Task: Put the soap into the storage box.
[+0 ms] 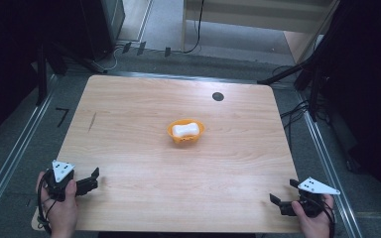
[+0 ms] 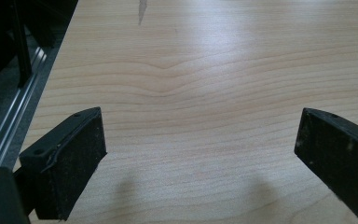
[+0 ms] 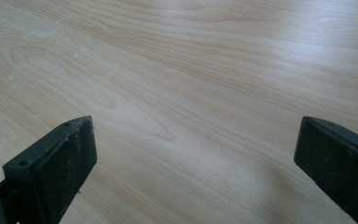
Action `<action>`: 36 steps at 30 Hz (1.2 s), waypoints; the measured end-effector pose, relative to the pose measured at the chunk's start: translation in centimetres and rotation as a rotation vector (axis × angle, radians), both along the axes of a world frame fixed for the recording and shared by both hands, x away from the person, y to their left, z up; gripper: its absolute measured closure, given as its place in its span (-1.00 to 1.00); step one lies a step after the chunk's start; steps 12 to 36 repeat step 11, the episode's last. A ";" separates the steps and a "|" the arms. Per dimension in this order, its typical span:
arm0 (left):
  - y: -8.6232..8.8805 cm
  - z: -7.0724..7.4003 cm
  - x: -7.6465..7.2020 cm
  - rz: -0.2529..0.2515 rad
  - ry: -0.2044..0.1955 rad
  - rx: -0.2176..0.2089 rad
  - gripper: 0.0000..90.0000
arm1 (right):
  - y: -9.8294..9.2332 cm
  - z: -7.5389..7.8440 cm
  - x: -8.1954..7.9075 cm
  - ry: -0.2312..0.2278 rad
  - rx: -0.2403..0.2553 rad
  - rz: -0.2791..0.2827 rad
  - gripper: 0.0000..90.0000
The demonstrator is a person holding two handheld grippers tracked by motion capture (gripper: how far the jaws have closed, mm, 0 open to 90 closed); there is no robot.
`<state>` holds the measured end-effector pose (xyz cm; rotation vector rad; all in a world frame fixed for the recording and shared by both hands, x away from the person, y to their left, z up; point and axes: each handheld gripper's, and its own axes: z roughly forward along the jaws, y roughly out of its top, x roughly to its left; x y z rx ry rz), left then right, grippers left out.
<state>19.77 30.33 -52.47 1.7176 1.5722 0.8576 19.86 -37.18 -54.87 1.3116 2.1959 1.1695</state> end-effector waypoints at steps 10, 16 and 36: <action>0.0 0.0 0.1 -0.002 0.001 0.006 -0.95 | -0.9 -0.4 -0.9 -0.032 0.034 -0.043 -1.00; 0.0 0.0 0.1 -0.003 0.003 0.009 -0.95 | -0.9 -0.4 -0.9 -0.035 0.037 -0.044 -1.00; 0.0 0.0 0.1 -0.003 0.003 0.009 -0.95 | -0.9 -0.4 -0.9 -0.035 0.037 -0.044 -1.00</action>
